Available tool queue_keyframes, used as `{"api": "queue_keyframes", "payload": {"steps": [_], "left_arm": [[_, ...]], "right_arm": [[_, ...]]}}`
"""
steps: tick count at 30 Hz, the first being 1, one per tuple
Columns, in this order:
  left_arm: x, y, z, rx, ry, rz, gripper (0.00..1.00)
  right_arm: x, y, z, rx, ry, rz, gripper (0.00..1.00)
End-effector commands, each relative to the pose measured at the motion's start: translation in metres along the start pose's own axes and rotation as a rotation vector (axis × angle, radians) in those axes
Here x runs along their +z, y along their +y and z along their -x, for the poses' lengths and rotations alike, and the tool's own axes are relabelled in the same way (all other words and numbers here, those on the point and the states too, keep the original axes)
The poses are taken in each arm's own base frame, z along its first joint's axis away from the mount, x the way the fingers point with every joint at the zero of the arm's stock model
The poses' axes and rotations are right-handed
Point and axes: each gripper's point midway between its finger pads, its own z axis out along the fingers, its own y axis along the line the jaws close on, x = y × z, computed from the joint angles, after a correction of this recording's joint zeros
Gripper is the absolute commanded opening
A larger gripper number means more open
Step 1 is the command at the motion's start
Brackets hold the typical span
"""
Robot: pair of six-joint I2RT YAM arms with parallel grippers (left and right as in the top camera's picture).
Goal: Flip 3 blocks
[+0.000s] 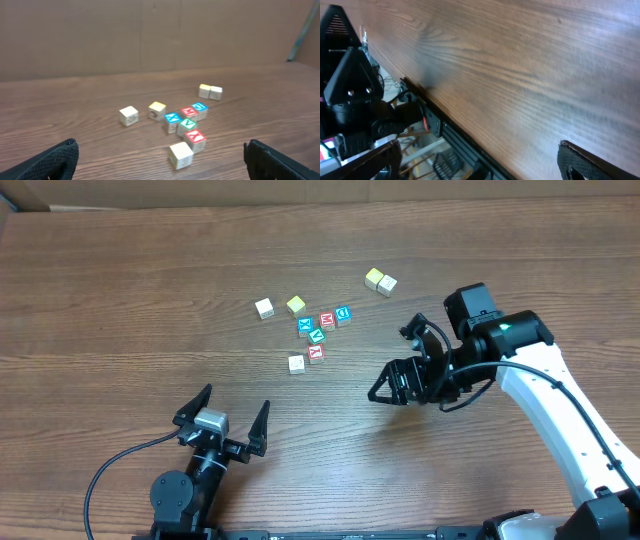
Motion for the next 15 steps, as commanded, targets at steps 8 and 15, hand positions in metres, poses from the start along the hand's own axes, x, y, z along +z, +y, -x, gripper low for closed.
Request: {"api": "queue_keyframes", "payload": {"steps": [8, 15], "left_arm": [[0.000, -0.034, -0.017, -0.302, 0.114, -0.192, 1.00], [0.009, -0.025, -0.010, -0.280, 0.261, -0.122, 1.00]], "right_arm": [[-0.007, 0.022, 0.012, -0.080, -0.053, 0.077, 1.00], [-0.009, 0.028, 0.023, -0.122, -0.093, 0.107, 1.00]]}}
